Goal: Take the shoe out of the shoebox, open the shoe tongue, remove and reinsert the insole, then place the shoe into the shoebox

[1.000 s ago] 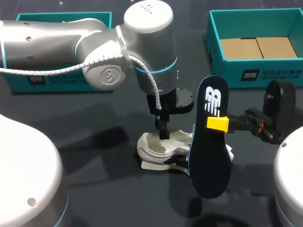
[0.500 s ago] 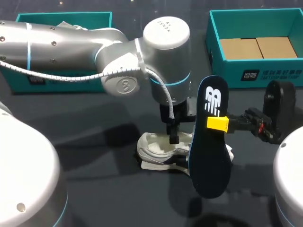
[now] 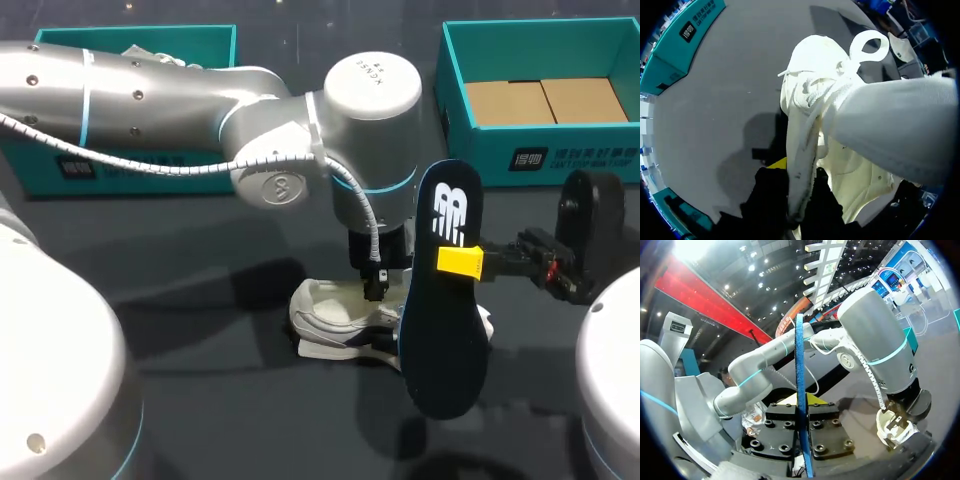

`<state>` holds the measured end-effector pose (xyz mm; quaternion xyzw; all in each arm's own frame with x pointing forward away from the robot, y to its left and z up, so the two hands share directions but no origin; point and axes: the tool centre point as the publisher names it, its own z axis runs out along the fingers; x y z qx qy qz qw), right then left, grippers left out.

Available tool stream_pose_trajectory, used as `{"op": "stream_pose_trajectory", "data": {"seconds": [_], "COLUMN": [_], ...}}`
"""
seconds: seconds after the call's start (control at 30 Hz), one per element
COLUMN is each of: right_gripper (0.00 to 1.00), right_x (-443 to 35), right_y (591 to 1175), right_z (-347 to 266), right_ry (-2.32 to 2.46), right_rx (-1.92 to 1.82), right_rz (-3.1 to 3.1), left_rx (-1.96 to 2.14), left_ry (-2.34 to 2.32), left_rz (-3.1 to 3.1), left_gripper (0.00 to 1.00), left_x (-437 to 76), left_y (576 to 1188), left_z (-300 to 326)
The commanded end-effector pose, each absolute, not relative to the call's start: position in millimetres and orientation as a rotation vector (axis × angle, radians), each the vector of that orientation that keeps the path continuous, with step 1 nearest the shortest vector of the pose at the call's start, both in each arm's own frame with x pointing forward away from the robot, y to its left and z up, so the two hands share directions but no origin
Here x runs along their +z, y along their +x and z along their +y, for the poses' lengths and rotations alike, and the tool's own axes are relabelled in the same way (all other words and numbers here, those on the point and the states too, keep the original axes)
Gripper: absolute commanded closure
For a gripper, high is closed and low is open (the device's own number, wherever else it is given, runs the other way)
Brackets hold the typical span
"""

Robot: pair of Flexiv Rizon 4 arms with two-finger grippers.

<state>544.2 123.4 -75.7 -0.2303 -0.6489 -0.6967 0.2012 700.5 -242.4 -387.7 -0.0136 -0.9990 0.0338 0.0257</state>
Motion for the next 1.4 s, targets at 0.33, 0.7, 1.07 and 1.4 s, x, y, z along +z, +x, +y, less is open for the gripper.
{"op": "stream_pose_trajectory", "data": {"seconds": [0.33, 0.7, 1.07, 1.4], "right_gripper": [1.0, 1.0, 1.0, 1.0], "right_x": [-72.9, -72.9, -72.9, -72.9], "right_y": [535.9, 535.9, 535.9, 535.9], "right_z": [123.0, 123.0, 123.0, 123.0], "right_ry": [-0.72, -0.72, -0.72, -0.72], "right_rx": [-1.95, -1.95, -1.95, -1.95], "right_rz": [-1.851, -1.851, -1.851, -1.851], "left_rx": [0.087, 0.016, 0.036, 0.016], "left_ry": [-0.186, -0.815, -0.887, -1.388], "left_rz": [-3.001, -2.854, -2.81, -2.577], "left_gripper": [1.0, 1.0, 1.0, 1.0], "left_x": [-365.1, -330.0, -328.5, -321.5], "left_y": [702.6, 714.2, 717.3, 734.5], "left_z": [-234.3, -223.3, -220.6, -209.5]}}
